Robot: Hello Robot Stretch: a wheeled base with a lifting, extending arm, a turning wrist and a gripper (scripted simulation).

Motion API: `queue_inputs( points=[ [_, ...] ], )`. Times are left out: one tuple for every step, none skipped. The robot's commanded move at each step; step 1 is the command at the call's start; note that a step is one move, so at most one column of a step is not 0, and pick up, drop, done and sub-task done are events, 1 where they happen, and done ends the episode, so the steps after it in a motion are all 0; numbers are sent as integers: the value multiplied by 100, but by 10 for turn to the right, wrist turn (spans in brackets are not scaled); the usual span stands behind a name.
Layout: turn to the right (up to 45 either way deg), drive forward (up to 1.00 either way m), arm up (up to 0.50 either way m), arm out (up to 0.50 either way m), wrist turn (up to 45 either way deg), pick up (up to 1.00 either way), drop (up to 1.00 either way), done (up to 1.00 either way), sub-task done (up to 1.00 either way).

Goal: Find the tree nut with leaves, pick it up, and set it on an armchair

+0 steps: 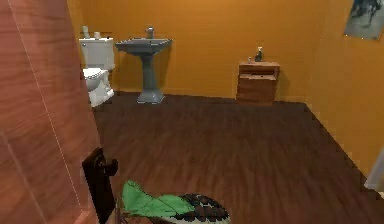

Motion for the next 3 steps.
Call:
queue_inputs(
  points=[
    [450, 0, 0, 0, 0, 0, 0, 0, 0],
    [450, 0, 0, 0, 0, 0, 0, 0, 0],
    [30, 0, 0, 0, 0, 0, 0, 0, 0]
  ],
)
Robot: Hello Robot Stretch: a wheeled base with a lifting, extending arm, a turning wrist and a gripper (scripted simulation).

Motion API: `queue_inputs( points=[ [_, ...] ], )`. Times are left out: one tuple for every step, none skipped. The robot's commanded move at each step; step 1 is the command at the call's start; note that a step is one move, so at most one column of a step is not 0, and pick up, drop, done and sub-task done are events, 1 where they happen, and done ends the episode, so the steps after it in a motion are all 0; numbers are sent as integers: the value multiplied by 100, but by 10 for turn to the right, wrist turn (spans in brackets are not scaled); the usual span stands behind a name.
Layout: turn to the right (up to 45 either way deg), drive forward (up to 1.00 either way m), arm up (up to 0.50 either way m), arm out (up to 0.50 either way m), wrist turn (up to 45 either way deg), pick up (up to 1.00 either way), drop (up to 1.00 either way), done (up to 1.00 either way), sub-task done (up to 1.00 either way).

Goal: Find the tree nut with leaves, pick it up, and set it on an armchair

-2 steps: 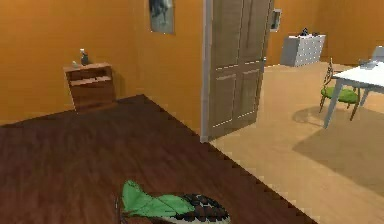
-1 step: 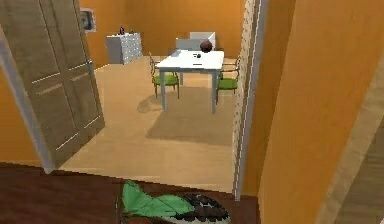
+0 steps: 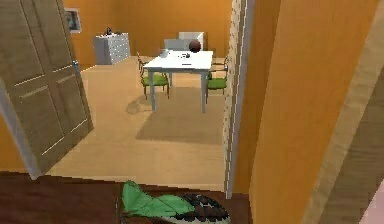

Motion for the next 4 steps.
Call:
queue_inputs(
  points=[
    [0, 30, 0, 0, 0, 0, 0, 0, 0],
    [-210, 0, 0, 0, 0, 0, 0, 0, 0],
    [0, 100, 0, 0, 0, 0, 0, 0, 0],
    [0, 100, 0, 0, 0, 0, 0, 0, 0]
  ],
)
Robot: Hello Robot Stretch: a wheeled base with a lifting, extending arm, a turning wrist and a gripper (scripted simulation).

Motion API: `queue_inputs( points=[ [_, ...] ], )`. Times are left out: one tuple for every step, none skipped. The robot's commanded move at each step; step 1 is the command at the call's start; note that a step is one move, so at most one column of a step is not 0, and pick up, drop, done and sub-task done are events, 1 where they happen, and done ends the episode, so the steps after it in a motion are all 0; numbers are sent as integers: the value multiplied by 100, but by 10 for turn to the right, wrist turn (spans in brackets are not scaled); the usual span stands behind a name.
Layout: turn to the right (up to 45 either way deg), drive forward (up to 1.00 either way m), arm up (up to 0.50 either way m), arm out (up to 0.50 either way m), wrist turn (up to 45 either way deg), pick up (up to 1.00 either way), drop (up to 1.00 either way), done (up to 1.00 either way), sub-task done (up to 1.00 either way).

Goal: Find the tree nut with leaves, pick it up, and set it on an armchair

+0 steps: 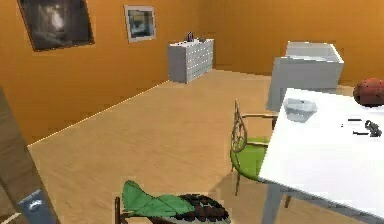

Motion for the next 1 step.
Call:
queue_inputs(
  points=[
    [-30, 0, 0, 0, 0, 0, 0, 0, 0]
  ],
)
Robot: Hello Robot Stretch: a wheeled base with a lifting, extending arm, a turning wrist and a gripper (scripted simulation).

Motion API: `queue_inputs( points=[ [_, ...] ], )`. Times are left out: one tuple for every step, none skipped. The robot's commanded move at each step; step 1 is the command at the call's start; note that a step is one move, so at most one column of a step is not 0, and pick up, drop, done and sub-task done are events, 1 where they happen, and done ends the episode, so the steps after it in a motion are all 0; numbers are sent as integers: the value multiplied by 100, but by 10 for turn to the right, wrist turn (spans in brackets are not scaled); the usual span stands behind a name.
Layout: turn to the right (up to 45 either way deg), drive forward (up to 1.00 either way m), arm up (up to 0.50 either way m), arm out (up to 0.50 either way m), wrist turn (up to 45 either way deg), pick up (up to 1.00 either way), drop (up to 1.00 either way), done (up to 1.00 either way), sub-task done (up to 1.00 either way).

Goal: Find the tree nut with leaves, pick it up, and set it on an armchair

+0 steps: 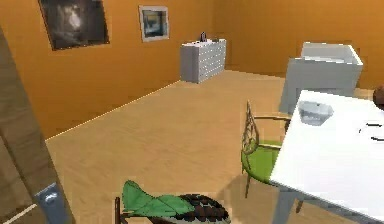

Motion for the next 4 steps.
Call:
queue_inputs(
  points=[
    [0, 65, 0, 0, 0, 0, 0, 0, 0],
    [30, 0, 0, 0, 0, 0, 0, 0, 0],
    [0, 90, 0, 0, 0, 0, 0, 0, 0],
    [0, 65, 0, 0, 0, 0, 0, 0, 0]
  ],
)
